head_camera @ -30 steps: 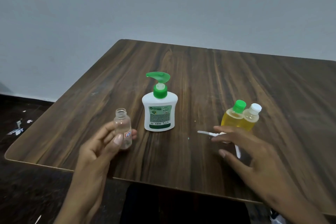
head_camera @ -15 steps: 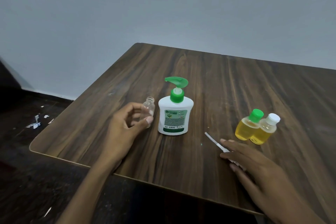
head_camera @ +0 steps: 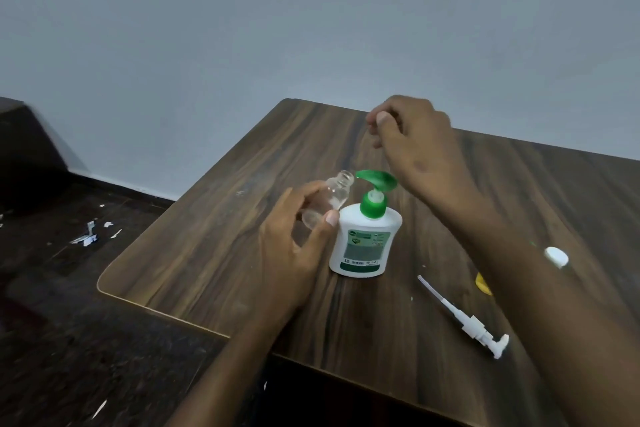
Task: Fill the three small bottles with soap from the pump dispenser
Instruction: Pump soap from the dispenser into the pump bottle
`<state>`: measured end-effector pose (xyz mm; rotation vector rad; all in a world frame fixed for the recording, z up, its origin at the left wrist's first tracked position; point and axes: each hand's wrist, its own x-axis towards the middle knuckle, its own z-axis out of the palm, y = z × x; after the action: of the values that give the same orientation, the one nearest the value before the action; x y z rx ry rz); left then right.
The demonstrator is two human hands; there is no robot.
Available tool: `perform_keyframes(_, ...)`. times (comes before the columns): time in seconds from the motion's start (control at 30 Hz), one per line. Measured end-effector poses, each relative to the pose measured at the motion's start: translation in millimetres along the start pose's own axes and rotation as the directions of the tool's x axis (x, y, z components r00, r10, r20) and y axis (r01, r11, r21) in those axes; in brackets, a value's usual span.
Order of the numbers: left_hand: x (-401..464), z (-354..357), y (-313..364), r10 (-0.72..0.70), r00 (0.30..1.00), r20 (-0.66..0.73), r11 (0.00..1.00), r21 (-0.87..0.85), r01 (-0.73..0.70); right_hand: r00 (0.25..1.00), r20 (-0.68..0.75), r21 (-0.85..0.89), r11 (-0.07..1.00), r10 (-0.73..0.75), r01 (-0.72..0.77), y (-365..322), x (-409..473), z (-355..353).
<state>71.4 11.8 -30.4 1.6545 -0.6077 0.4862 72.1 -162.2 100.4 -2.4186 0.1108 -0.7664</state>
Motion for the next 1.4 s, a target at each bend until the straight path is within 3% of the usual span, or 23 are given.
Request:
perform_keyframes(0.2, 0.3, 3.3, -5.1, 0.109, 0.992, -0.06, 0.993, 0.059, -0.105, 0.97, 0.046, 0.158, 0.957, 0.24, -0.245, 3.0, 8.1, 26.2)
perform_keyframes(0.47, -0.2, 5.4, -7.5, 0.091, 0.995, -0.044, 0.994, 0.071, -0.088, 0.931, 0.08, 0.241, 0.9, 0.355, -0.364, 3.4, 13.3, 28.4)
perform_keyframes(0.63, -0.7, 5.3, -8.1, 0.087, 0.995, -0.049, 0.994, 0.063, -0.084, 0.919, 0.064, 0.241, 0.887, 0.39, -0.393, 7.1, 8.8, 33.9)
perform_keyframes(1.0, -3.1, 5.0, -9.6, 0.067, 0.995, -0.076, 0.998, 0.024, -0.066, 0.956, 0.017, -0.028, 0.956, 0.293, -0.293, -0.7, 2.3, 39.5)
perform_keyframes(1.4, -6.4, 11.0, -19.0, 0.134, 0.984, -0.114, 0.982, 0.149, -0.116, 0.919, 0.118, -0.039, 0.926, 0.377, -0.375, -2.1, -2.4, 38.6)
